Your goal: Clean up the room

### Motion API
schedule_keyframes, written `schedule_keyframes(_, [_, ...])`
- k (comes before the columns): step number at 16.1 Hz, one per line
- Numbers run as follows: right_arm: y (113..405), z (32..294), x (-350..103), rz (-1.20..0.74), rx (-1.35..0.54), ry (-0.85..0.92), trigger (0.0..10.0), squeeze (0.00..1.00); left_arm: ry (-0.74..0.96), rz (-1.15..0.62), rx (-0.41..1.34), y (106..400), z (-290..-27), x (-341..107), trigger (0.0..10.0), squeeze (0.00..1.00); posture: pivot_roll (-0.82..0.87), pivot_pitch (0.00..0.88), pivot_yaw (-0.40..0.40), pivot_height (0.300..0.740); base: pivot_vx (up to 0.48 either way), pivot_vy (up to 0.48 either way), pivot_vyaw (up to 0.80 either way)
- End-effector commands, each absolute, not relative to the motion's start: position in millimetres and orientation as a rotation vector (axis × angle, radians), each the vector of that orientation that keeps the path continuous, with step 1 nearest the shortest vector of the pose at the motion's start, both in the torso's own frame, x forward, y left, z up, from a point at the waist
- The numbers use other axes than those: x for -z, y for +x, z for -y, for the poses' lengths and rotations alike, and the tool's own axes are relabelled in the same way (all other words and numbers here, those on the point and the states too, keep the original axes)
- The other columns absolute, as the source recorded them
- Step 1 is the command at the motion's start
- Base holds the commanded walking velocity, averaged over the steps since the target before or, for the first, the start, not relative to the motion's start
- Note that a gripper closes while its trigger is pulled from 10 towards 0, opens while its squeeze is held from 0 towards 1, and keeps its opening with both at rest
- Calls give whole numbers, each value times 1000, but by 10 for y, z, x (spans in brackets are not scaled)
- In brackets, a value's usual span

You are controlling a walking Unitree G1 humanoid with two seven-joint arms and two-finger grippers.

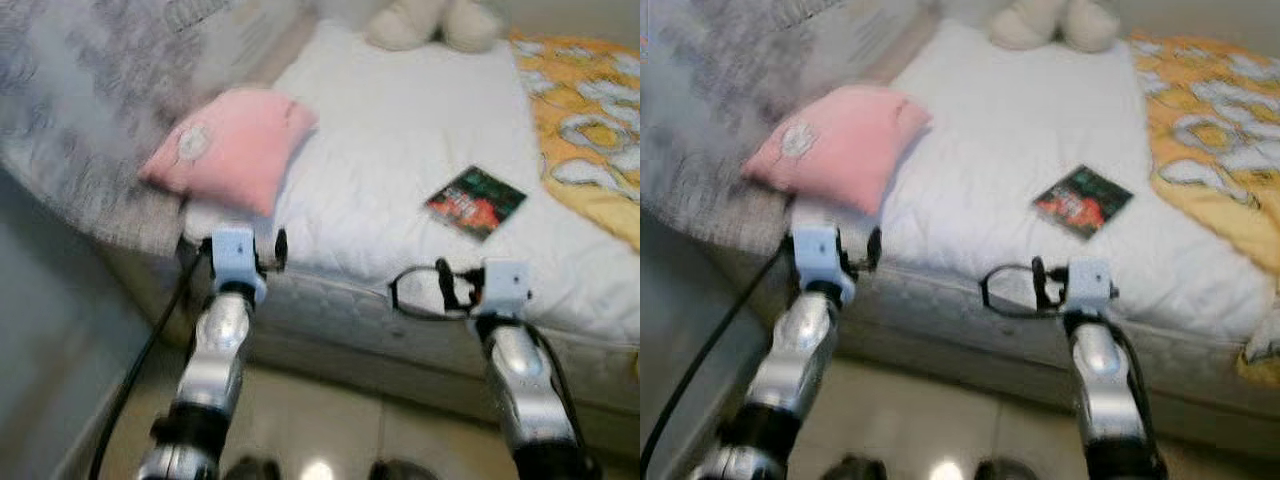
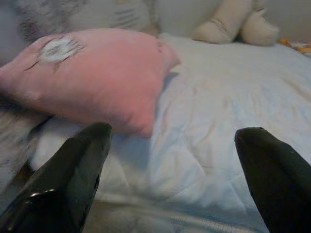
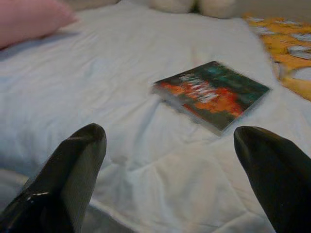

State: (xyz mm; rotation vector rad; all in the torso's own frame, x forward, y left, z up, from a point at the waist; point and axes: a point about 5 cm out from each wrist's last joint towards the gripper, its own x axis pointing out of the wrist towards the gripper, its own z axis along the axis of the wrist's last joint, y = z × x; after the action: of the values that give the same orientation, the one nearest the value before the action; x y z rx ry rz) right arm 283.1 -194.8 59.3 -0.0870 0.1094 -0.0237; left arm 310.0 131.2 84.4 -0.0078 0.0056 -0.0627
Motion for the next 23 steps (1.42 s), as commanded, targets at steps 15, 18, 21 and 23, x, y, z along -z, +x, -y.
schedule_keyframes(15, [2852, 1837, -732, -25, 6, -178, 10000, 0, -3, -4, 81, 3234, -1320, -883, 10000, 0, -188, 0, 44, 697, 164, -112, -266])
schedule_keyframes(18, [2890, 1838, -737, -27, -5, -183, 10000, 0, -14, -8, 58, 3249, -1336, -882, 10000, 0, -184, 0, 40, 697, 480, 0, 0])
schedule_keyframes(21, [2928, 1826, -747, -26, -11, -183, 10000, 0, -31, -11, 24, 3258, -1365, -881, 10000, 0, -181, 0, 41, 697, 480, 0, 0])
schedule_keyframes(23, [2940, 1816, -750, -26, -17, -186, 10000, 0, -35, -11, 19, 3264, -1363, -884, 10000, 0, -181, 0, 40, 697, 480, 0, 0])
